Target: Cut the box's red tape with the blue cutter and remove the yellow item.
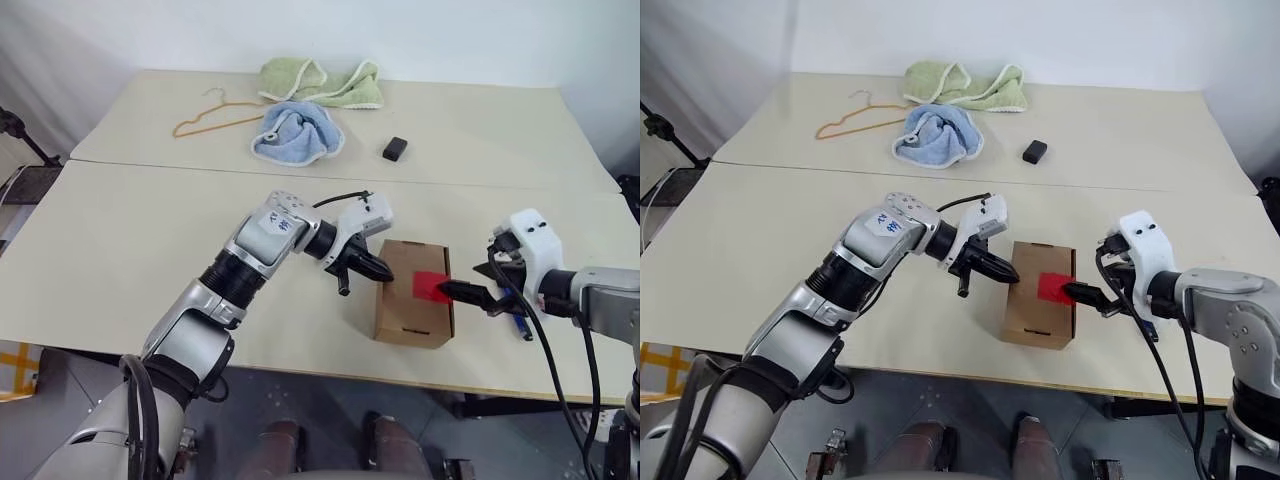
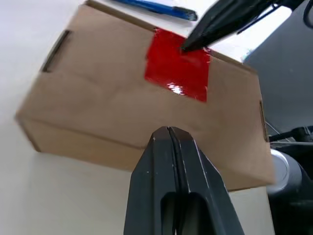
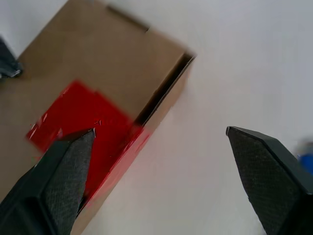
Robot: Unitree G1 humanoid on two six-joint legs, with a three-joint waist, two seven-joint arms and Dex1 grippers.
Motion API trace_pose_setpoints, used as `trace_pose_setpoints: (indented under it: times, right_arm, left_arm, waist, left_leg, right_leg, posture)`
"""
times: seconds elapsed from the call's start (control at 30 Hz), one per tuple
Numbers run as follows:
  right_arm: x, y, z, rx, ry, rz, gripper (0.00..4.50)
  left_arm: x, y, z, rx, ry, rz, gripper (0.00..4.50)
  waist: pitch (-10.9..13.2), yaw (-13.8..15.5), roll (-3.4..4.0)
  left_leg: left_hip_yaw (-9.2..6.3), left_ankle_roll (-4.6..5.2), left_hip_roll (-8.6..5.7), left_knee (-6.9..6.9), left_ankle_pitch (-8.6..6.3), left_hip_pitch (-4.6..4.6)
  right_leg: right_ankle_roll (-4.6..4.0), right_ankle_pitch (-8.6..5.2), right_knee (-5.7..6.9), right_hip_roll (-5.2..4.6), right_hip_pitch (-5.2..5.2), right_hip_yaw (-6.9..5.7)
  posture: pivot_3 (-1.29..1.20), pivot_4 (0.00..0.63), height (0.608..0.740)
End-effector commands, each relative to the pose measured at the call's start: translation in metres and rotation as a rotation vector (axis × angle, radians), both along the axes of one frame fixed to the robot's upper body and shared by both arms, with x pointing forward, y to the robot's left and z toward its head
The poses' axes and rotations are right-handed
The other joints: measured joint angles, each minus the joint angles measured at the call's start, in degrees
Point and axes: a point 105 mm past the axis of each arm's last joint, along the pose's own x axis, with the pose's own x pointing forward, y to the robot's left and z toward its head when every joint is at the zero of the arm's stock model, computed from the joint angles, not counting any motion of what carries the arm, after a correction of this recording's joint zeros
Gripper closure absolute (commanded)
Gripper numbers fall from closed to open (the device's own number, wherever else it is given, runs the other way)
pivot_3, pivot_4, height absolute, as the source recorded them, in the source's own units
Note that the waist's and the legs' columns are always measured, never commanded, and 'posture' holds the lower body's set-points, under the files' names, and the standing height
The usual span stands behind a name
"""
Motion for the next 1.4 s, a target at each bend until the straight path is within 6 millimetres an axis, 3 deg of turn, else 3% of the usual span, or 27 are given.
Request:
trace_pose_setpoints:
  times: [0.03, 0.6, 0.9, 1.27, 1.4]
  right_arm:
    - [-0.005, -0.006, 0.0, -0.041, -0.005, -0.022, 0.04]
    - [-0.015, -0.028, -0.016, -0.116, 0.091, -0.079, 0.04]
    - [-0.022, -0.042, -0.036, -0.206, 0.153, -0.098, 0.04]
    - [-0.041, -0.043, -0.044, -0.246, 0.196, 0.007, 0.04]
    - [-0.046, -0.035, -0.04, -0.234, 0.174, 0.075, 0.04]
  left_arm:
    - [-0.003, -0.003, -0.009, 0.03, -0.017, -0.008, 4.5]
    - [-0.014, -0.001, -0.036, 0.083, 0.024, -0.041, 4.5]
    - [-0.016, 0.0, -0.042, 0.098, 0.035, -0.044, 4.5]
    - [-0.012, 0.003, -0.041, 0.096, 0.039, -0.009, 4.5]
    - [-0.011, 0.002, -0.041, 0.095, 0.039, -0.001, 4.5]
  waist:
    - [0.0, 0.06, 0.0]
    - [-0.2, 0.34, -0.31]
    - [-0.2, 0.21, -0.31]
    - [-0.2, 0.13, -0.31]
    - [-0.2, 0.09, -0.31]
  left_leg:
    - [0.01, 0.02, -0.01, 0.0, 0.01, 0.01]
    - [0.1, 0.11, -0.03, 0.0, -0.01, 0.27]
    - [0.0, 0.31, -0.02, -0.11, -0.16, 0.87]
    - [0.0, 0.28, -0.01, -0.11, -0.18, 0.87]
    - [0.03, 0.29, -0.01, -0.09, -0.18, 0.91]
  right_leg:
    - [0.01, 0.01, 0.02, 0.0, 0.0, 0.03]
    - [0.01, 0.01, 0.08, -0.05, 0.17, 0.19]
    - [0.01, 0.0, -0.36, -0.09, 1.0, 0.31]
    - [0.03, 0.01, -0.43, -0.08, 1.01, 0.29]
    - [0.05, 0.02, -0.5, -0.08, 1.02, 0.26]
  posture:
    - [0.0, 0.15, 0.74]
    - [0.0, 0.15, 0.74]
    - [0.0, 0.15, 0.74]
    - [0.0, 0.15, 0.74]
    - [0.0, 0.15, 0.74]
